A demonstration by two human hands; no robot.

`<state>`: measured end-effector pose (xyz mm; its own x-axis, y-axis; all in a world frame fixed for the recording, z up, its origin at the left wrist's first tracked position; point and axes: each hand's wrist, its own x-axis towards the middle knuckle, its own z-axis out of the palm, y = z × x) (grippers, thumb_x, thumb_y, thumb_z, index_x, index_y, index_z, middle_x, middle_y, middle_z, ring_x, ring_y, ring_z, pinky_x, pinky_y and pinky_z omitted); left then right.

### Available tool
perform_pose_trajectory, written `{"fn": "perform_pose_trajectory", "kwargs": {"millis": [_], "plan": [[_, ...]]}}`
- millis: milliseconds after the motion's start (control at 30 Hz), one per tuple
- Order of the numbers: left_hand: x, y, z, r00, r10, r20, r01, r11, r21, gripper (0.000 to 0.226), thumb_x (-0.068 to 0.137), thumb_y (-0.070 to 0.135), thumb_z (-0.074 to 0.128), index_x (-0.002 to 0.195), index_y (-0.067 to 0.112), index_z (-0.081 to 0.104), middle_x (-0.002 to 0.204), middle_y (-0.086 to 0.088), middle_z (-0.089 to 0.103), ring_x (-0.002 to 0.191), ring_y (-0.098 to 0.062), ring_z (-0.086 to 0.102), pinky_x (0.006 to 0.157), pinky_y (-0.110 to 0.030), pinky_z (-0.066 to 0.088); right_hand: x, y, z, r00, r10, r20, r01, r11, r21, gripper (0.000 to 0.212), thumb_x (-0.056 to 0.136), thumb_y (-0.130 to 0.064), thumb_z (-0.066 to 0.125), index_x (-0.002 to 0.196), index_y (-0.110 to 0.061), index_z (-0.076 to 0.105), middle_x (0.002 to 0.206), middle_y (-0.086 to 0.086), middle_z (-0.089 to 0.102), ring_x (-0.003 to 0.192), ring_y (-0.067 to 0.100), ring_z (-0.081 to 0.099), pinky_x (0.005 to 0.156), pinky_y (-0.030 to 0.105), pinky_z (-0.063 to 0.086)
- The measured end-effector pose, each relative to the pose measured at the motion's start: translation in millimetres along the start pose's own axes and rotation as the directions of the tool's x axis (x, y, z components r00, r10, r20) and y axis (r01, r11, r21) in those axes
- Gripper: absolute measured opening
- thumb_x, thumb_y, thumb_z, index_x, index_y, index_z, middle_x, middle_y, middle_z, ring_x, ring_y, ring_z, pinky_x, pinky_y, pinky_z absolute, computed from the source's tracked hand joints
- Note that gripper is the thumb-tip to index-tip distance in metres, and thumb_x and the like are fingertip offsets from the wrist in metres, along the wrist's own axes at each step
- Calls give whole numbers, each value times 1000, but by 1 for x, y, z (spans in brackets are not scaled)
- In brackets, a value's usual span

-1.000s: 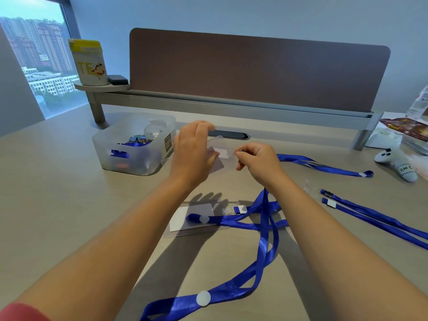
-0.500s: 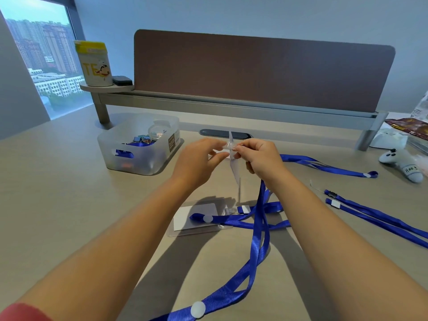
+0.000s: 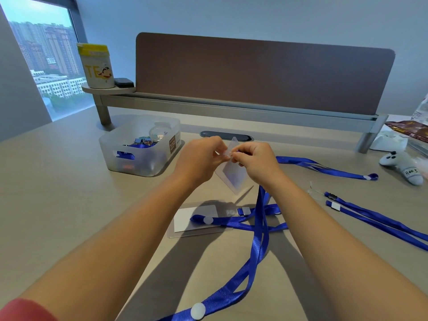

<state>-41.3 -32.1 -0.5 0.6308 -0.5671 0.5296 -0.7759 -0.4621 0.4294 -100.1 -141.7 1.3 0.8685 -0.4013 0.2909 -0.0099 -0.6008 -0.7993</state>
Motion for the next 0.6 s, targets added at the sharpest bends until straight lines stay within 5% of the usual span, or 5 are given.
{"fn": "perform_pose_trajectory", "kwargs": {"millis": [367,600], "plan": [[4,-6,-3,998,64,-3,-64,998,2,25,86,19,53,101,3,65,104,-17,70,92,-30,62,75,-25,40,-1,0,7,994,-89,-63,85,995,-61,25,92,-7,44,103,2,64,75,-2,53,71,11,48,62,17,39],[2,-7,0,997,76,-16,-75,996,49,28,91,19,44,102,1,62,106,-17,68,92,-28,62,76,-22,38,-1,-2,14,992,-57,-110,54,998,-30,24,93,-9,44,104,3,63,102,19,64,87,19,52,82,33,48]]}}
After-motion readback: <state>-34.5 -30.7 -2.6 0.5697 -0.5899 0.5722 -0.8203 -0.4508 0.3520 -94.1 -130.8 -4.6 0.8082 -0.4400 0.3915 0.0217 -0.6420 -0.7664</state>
